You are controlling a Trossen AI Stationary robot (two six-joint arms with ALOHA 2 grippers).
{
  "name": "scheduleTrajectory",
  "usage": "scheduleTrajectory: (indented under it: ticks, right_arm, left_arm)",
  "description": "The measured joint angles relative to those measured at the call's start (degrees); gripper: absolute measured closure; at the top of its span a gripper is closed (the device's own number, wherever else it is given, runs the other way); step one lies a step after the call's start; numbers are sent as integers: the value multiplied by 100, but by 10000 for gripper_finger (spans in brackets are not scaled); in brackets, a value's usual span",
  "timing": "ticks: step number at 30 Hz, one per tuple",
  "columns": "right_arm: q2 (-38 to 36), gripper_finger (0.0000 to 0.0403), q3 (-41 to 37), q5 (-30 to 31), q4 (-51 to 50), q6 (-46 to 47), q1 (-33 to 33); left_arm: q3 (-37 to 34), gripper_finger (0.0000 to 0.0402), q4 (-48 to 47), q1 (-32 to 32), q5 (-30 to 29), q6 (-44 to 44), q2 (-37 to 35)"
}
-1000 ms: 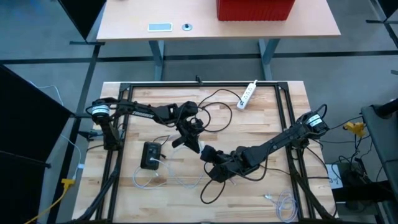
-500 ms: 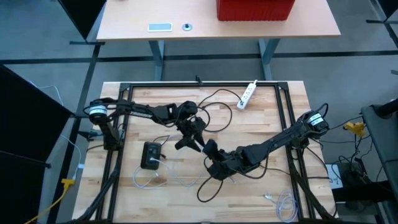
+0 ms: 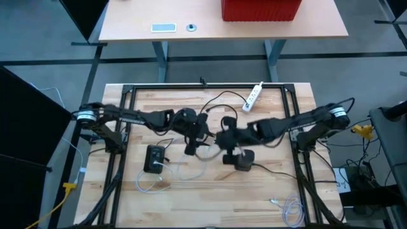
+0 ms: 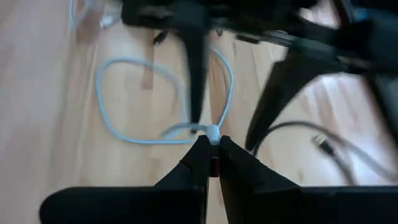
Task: Insert USB
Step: Insert the top white charger cable into the right black outlet extension
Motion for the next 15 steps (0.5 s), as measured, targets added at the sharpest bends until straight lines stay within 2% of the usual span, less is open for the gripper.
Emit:
scheduleTrajectory:
  ticks: [4, 9, 12, 15]
  right_arm:
    - [-101, 396, 0, -89, -3, 231, -81]
    - [-232, 396, 0, -88, -52, 254, -76]
    - [-249, 396, 0, -69, -342, 361, -76]
    - [-246, 396, 0, 155, -631, 463, -76]
  left_arm:
    - [0, 245, 139, -227, -542, 245, -9]
    - [0, 269, 103, -233, -643, 29, -45]
    - [-2, 284, 31, -228, -928, -29, -56]
    - [-2, 296, -9, -227, -994, -157, -117]
